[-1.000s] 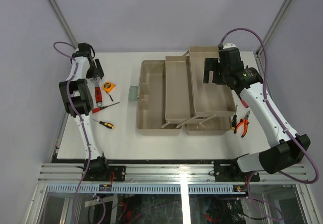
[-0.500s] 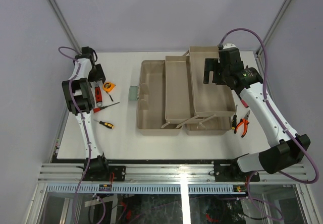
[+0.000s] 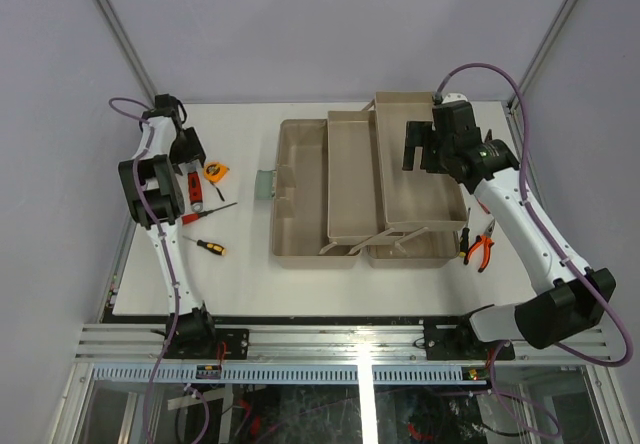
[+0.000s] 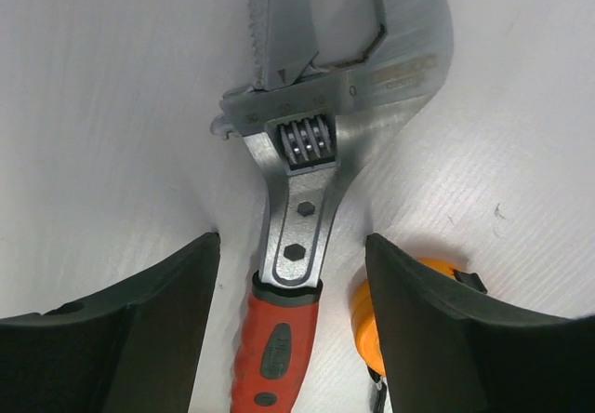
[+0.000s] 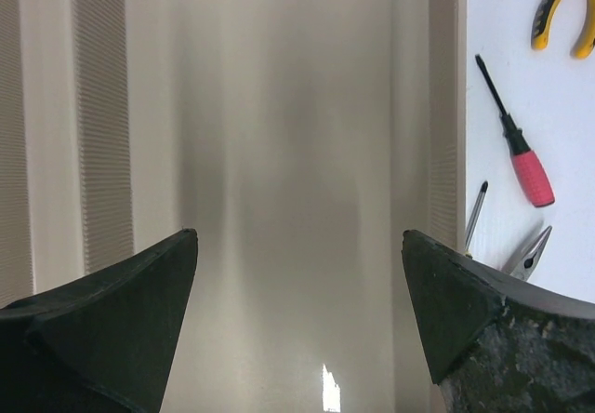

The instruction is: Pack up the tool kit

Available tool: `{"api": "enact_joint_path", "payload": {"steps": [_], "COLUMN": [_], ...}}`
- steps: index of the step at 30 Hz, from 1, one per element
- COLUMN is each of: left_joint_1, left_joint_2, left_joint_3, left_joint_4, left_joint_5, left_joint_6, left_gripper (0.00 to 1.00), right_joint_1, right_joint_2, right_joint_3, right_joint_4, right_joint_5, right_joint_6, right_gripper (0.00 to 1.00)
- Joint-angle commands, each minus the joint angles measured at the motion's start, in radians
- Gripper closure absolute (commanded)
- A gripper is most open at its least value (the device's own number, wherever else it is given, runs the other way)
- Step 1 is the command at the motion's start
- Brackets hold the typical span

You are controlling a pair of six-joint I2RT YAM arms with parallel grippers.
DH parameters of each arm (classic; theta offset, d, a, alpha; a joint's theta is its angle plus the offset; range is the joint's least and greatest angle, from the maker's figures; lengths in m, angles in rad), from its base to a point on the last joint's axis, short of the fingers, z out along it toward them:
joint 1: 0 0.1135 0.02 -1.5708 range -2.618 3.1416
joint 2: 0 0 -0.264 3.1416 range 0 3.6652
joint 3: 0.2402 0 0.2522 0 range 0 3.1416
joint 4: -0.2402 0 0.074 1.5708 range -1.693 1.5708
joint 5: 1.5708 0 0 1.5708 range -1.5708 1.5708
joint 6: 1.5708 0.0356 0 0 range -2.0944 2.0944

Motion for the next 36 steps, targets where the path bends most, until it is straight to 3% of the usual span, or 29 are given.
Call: {"api": "enact_joint_path", "payload": {"steps": [1, 5, 12, 17, 25, 36], "left_joint_1": [0.016, 0.021, 0.022, 0.024, 0.024, 0.025], "left_joint_2": [0.046, 0.03, -0.021, -0.055, -0.12, -0.183], "left_joint_3": [-0.012, -0.064, -0.166, -0.215, -0.314, -0.205], "left_joint_4": [-0.033, -0.036, -0.043, -0.071, -0.115, -0.163], "left_joint_5": [0.029, 0.057, 0.079, 0.086, 0.16, 0.173], "left_joint_6": [-0.004, -0.004, 0.012, 0.032, 0.043, 0.056], "left_gripper": [0.39, 0.48, 0.72, 1.0, 1.0, 1.0], "right_joint_1": [-0.003, -0.003, -0.004, -0.004, -0.005, -0.003], "right_joint_2": [-0.072, -0.122, -0.194, -0.216, -0.244, -0.267], "right_joint_3": [-0.075, -0.14, -0.236, -0.276, -0.307, -0.338], "right_joint_4": [0.047, 0.059, 0.079, 0.089, 0.095, 0.101], "right_joint_5": [-0.02, -0.013, 0.003, 0.006, 0.011, 0.009], "right_joint_6": [0.041, 0.044, 0.049, 0.051, 0.049, 0.056], "right_gripper": [0.03, 0.03, 0.03, 0.03, 0.03, 0.03]}}
